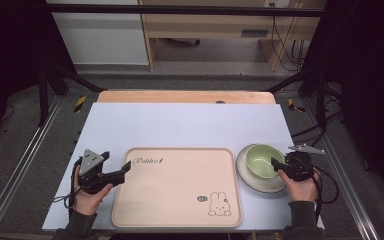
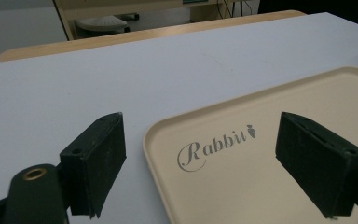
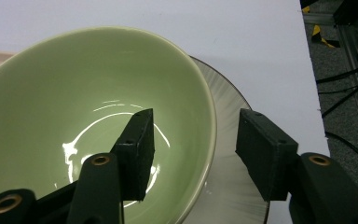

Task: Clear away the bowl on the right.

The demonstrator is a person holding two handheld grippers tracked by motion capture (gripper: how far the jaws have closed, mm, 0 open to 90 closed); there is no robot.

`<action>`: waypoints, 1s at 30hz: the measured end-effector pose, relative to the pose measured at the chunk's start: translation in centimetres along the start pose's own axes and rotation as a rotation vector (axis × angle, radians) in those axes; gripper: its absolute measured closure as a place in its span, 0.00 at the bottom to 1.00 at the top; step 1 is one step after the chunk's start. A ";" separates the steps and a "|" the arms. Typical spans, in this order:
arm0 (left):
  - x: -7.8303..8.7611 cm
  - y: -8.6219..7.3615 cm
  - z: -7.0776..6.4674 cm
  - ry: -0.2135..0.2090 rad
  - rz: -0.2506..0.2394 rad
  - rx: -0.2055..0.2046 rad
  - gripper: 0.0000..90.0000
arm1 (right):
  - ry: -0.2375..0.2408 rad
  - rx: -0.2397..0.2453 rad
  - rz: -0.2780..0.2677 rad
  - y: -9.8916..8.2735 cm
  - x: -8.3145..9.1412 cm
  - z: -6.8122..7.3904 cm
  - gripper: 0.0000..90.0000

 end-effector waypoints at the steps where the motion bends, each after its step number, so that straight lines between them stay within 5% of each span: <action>1: 0.0 0.0 0.0 0.000 0.000 0.001 0.17 | -0.001 0.001 0.008 -0.1 -0.1 -0.1 0.56; 12: -0.1 0.0 0.0 -0.001 0.002 -0.001 0.18 | 0.005 -0.022 0.062 -0.4 -0.6 -0.5 0.71; 30: -0.1 0.0 -0.1 -0.001 0.002 -0.002 0.18 | 0.057 -0.058 0.123 -0.4 -1.2 -0.1 0.84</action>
Point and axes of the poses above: each handheld gripper's, and its own axes: x roughly backward along the jaws, y roughly out of its top, z roughly to its left, the point moved 9 cm from there along -x, roughly forward along the jaws, and after that the axes turned 15 degrees about z, right-handed, at the moved point
